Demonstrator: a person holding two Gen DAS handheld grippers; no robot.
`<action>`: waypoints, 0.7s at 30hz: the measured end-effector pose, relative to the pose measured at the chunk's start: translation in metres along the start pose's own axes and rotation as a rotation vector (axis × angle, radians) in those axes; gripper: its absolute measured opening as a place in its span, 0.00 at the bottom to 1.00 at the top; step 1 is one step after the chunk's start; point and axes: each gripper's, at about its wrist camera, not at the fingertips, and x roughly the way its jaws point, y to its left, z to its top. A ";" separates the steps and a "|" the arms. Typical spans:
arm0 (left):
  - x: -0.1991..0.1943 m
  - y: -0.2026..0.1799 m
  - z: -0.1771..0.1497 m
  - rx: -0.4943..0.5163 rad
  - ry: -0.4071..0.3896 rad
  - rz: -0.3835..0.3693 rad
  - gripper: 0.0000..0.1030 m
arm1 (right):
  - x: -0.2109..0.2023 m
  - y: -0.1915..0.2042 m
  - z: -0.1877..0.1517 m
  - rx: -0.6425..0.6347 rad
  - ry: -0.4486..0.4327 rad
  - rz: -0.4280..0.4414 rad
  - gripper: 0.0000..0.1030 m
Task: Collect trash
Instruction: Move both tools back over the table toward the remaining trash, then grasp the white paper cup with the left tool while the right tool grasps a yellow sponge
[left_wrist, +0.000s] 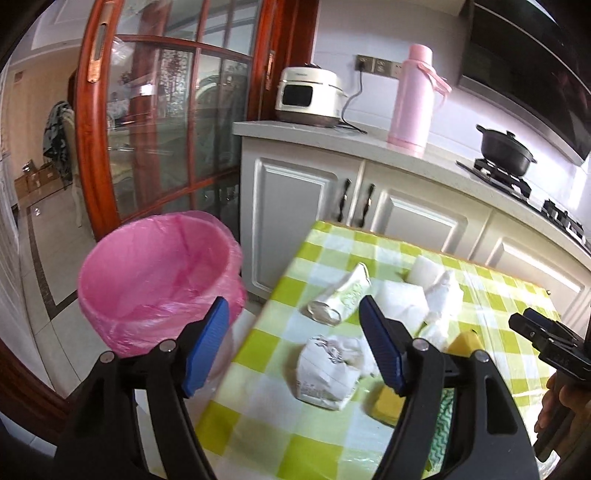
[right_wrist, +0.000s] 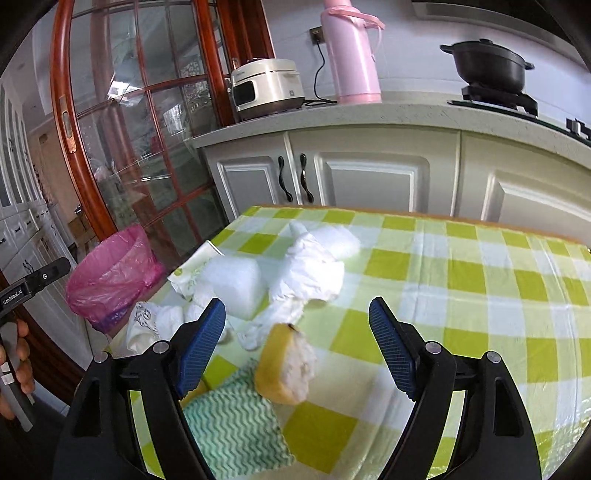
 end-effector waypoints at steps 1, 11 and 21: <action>0.003 -0.003 -0.001 0.003 0.008 -0.005 0.68 | 0.001 -0.002 -0.002 0.006 0.008 0.001 0.74; 0.032 -0.023 -0.022 0.039 0.100 -0.062 0.71 | 0.013 -0.003 -0.020 0.005 0.068 0.015 0.74; 0.053 -0.024 -0.035 0.031 0.158 -0.089 0.72 | 0.034 0.009 -0.025 -0.017 0.130 0.017 0.69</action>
